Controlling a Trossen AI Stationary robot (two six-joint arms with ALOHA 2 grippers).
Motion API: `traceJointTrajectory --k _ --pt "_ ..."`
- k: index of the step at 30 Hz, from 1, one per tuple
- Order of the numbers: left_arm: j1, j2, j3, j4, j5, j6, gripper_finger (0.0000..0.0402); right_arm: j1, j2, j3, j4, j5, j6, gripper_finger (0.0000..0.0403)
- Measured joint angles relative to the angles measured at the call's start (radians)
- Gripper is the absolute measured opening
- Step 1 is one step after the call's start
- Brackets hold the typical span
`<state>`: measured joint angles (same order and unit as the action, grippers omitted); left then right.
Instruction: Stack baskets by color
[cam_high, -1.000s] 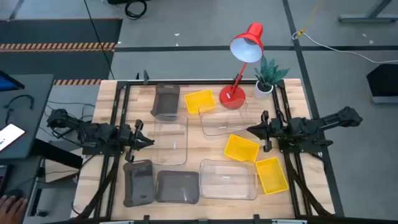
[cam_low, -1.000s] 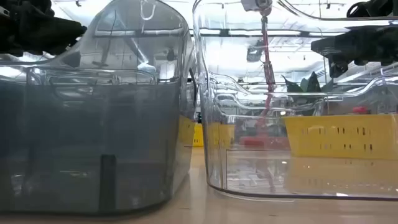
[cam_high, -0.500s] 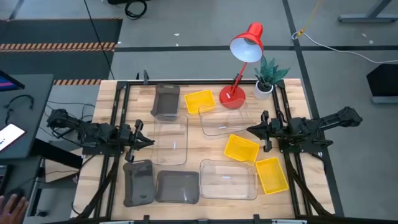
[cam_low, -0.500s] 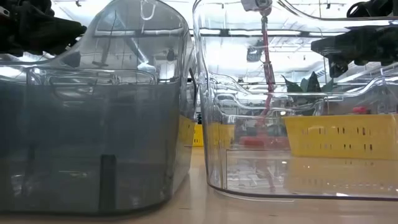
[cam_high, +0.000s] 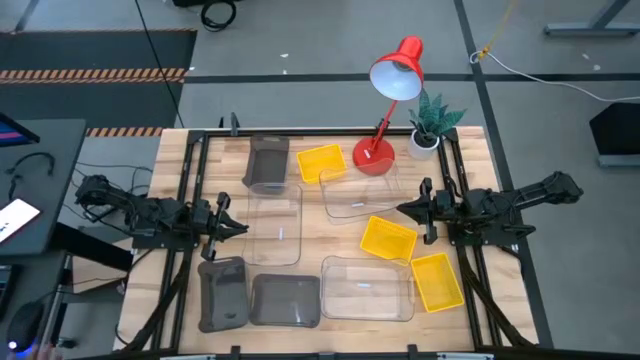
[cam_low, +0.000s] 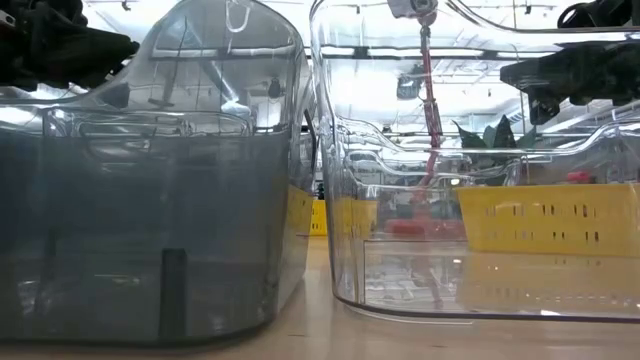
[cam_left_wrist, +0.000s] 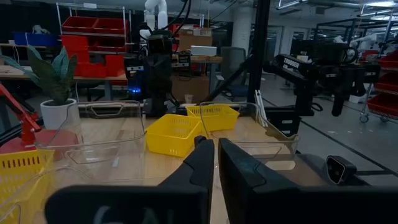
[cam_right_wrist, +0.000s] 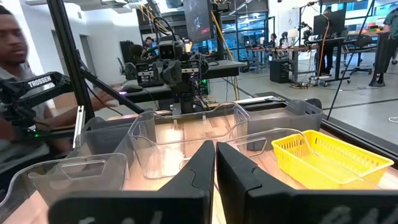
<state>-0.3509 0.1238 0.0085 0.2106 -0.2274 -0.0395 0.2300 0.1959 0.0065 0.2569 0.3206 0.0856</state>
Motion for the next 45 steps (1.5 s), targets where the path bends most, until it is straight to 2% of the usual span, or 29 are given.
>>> traceJointTrajectory --k 7,16,27,36,41,45 --pt "0.0 0.0 0.0 0.0 0.0 0.0 0.0036 0.0 0.0 0.0 0.0 0.0 0.0 0.0023" --pt "0.0 0.0 0.0 0.0 0.0 0.0 0.0025 0.0 0.0 0.0 0.0 0.0 0.0 0.0023" --pt "0.0 0.0 0.0 0.0 0.0 0.0 0.0036 0.0 0.0 0.0 0.0 0.0 0.0 0.0023" --pt "0.0 0.0 0.0 0.0 0.0 0.0 0.0028 -0.002 0.0 0.0 0.003 0.01 -0.031 0.0023" --pt "0.0 0.0 0.0 0.0 0.0 0.0 0.0033 -0.011 0.0 0.0 0.101 0.03 -0.079 0.0023" --pt "0.0 0.0 0.0 0.0 0.0 0.0 0.0037 -0.012 0.0 0.0 0.239 0.026 0.023 0.0023"
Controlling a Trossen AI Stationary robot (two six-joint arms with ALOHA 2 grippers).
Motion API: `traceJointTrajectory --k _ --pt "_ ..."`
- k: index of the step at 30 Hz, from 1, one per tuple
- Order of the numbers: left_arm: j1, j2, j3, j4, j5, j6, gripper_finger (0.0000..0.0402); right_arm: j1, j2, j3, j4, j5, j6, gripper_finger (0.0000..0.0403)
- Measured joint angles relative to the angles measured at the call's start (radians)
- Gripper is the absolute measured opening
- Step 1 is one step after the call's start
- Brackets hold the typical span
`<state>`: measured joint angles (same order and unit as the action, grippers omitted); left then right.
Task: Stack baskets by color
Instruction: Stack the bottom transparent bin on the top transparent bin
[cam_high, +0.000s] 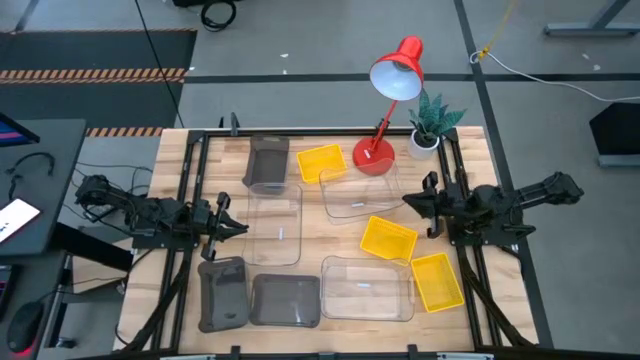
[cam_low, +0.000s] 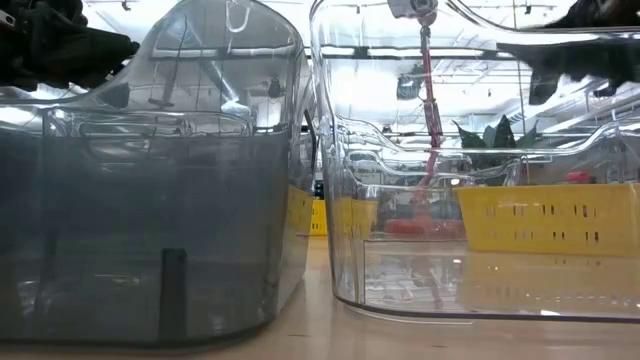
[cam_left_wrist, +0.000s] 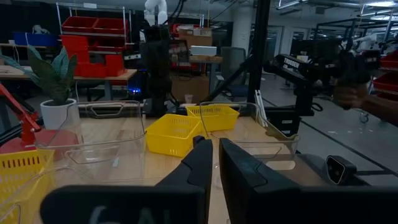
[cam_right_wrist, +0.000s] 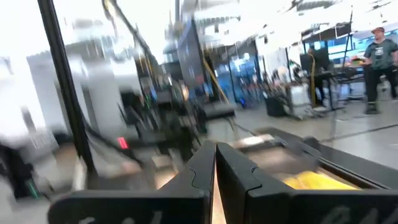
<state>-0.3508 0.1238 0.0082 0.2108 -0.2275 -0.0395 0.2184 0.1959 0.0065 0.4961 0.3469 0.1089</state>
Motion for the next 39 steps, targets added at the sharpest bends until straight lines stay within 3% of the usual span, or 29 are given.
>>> traceJointTrajectory --k 4,9,15,22,28,32,39 --pt "0.0 0.0 0.0 0.0 0.0 0.0 0.0031 0.0 0.0 0.0 0.102 -0.03 -0.039 0.0023" --pt "0.0 0.0 0.0 0.0 0.0 0.0 0.0025 0.0 0.003 0.0 0.176 0.031 -0.071 0.0023" --pt "0.0 0.0 0.0 0.0 0.0 0.0 0.0031 -0.001 0.015 0.0 0.163 0.031 0.015 0.0023" --pt "0.0 0.0 0.0 0.0 0.0 0.0 0.0035 -0.006 0.079 0.031 0.113 -0.051 0.075 0.0023" --pt "0.0 0.0 0.0 0.008 0.0 -0.01 0.0028 0.002 0.232 0.095 0.086 -0.086 0.082 0.0023" --pt "0.0 0.0 0.0 0.099 0.0 -0.054 0.0031 0.01 0.354 0.13 0.072 -0.076 0.055 0.0023" --pt "0.0 0.0 0.0 0.127 0.0 -0.022 0.0034 0.01 0.53 0.235 -0.013 -0.073 0.141 0.0023"
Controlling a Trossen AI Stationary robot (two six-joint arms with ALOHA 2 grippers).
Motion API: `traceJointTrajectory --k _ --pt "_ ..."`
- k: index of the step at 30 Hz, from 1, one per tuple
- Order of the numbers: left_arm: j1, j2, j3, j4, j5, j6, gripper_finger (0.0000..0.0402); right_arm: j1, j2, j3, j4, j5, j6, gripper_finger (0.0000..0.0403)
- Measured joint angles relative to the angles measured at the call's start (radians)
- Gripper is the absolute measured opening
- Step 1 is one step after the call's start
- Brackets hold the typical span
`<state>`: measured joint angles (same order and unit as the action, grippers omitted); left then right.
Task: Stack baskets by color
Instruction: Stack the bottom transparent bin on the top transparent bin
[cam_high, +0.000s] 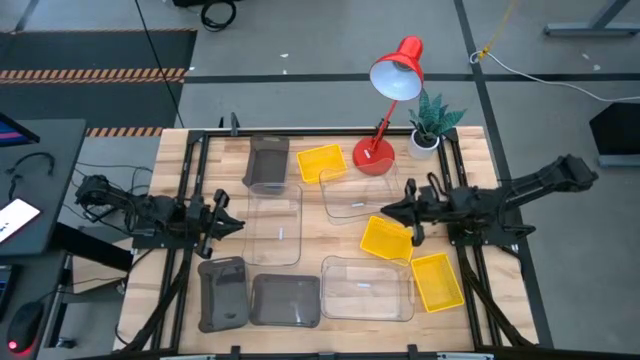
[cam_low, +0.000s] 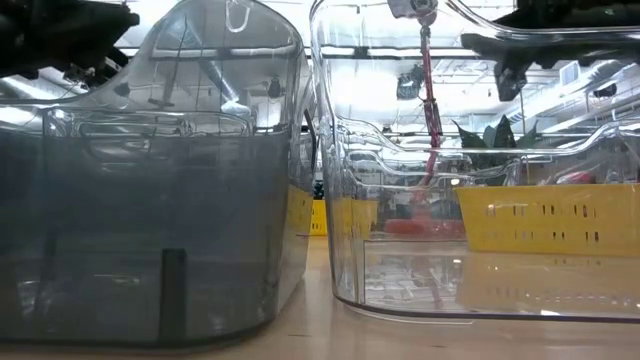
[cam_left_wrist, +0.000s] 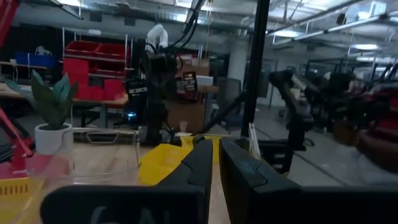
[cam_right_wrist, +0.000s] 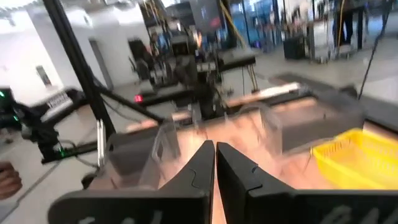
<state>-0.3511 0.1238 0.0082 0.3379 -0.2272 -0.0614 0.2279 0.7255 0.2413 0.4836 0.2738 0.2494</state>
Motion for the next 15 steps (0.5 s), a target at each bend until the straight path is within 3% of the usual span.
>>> traceJointTrajectory --k 7,15 --pt "0.0 0.0 0.0 -0.046 0.0 0.076 0.0025 0.047 0.155 0.137 -0.11 -0.013 0.043 0.0036" --pt "0.0 0.0 0.0 -0.044 0.0 0.073 0.0034 0.134 0.324 0.292 -0.234 0.057 0.069 0.0075"
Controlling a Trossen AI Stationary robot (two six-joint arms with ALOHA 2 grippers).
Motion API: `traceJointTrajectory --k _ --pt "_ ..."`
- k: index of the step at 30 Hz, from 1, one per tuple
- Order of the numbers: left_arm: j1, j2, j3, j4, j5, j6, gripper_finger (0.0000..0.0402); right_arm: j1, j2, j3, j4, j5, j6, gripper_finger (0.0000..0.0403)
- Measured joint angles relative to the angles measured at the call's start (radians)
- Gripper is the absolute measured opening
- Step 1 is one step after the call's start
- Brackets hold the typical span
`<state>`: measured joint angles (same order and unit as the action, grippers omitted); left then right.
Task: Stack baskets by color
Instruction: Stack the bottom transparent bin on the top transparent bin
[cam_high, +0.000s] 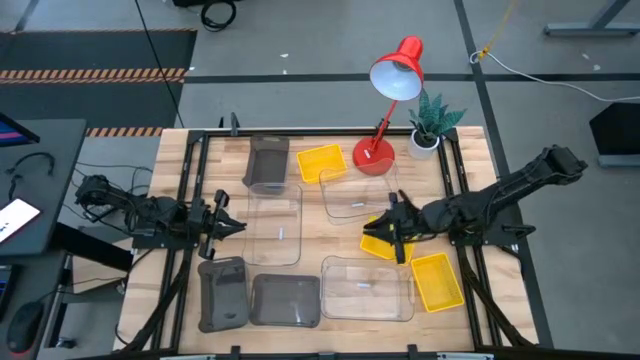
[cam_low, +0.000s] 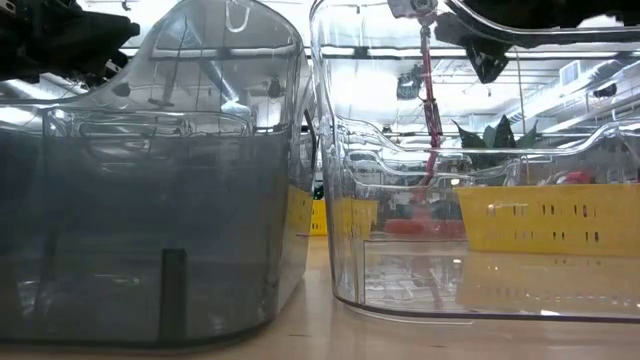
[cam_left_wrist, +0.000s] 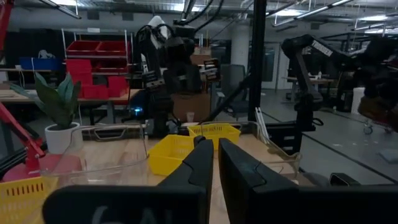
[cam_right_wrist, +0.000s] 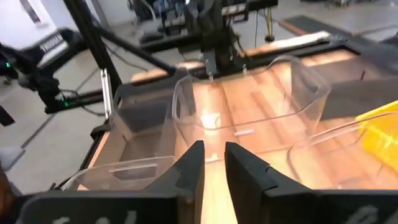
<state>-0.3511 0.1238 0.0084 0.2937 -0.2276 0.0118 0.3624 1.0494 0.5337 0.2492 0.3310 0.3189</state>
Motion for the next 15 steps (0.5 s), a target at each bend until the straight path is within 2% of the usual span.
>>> traceJointTrajectory --k 8,15 --pt "0.0 0.0 0.0 0.001 0.0 0.0 0.0032 0.079 0.181 0.154 -0.136 0.075 0.107 0.0117" --pt "0.0 0.0 0.0 0.001 0.0 0.0 0.0031 0.128 0.289 0.251 -0.212 0.096 0.183 0.0132"
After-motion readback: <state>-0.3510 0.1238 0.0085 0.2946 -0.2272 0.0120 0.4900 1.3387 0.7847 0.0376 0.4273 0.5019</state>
